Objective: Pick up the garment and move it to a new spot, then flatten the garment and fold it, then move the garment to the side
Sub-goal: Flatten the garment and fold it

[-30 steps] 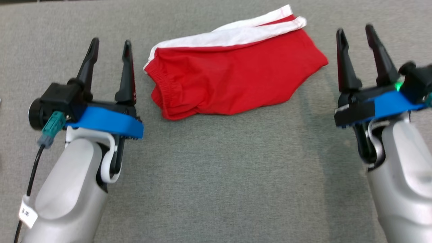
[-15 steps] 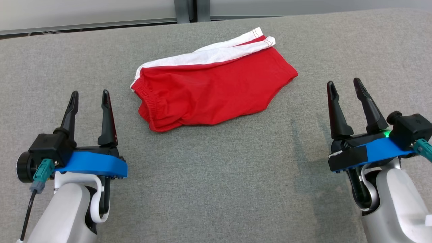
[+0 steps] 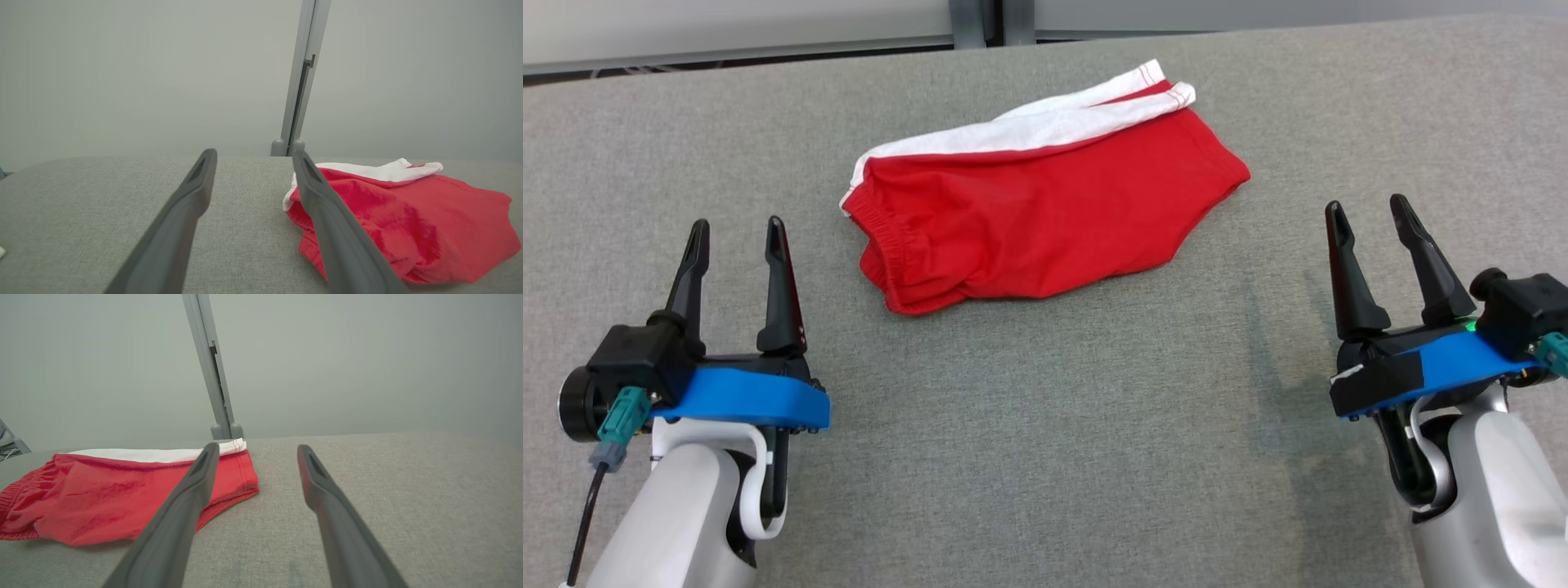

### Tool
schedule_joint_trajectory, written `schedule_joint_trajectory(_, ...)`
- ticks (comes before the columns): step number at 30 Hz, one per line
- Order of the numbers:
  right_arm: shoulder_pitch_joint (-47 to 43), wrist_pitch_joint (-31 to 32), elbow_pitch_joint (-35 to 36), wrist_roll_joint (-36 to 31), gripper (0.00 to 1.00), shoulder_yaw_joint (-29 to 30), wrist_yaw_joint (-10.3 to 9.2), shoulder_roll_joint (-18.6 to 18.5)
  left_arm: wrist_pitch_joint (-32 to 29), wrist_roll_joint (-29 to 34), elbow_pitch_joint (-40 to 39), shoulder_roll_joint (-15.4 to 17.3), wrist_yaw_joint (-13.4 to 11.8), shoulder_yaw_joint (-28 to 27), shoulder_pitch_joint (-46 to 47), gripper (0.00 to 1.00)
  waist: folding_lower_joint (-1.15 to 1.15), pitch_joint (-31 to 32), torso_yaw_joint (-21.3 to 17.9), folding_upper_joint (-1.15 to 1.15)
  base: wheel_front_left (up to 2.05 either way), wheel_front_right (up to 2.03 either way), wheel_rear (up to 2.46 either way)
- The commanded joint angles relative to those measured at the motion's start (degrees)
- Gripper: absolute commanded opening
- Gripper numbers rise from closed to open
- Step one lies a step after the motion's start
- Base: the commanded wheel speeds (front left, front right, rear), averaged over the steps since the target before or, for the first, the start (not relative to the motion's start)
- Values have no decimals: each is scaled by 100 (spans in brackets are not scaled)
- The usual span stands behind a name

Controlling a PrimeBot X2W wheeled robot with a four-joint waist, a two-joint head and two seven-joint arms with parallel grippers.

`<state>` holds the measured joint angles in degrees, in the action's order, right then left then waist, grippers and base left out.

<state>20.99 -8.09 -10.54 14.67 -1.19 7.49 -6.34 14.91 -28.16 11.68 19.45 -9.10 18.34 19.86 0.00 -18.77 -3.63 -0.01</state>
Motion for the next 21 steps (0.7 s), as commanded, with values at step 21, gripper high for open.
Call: schedule_joint_trajectory(21,2158,632,-2741,24,100,-155,1,-322,31,250,-9,-319,302,219,933,100,0,-1013,717,1,0,0,0)
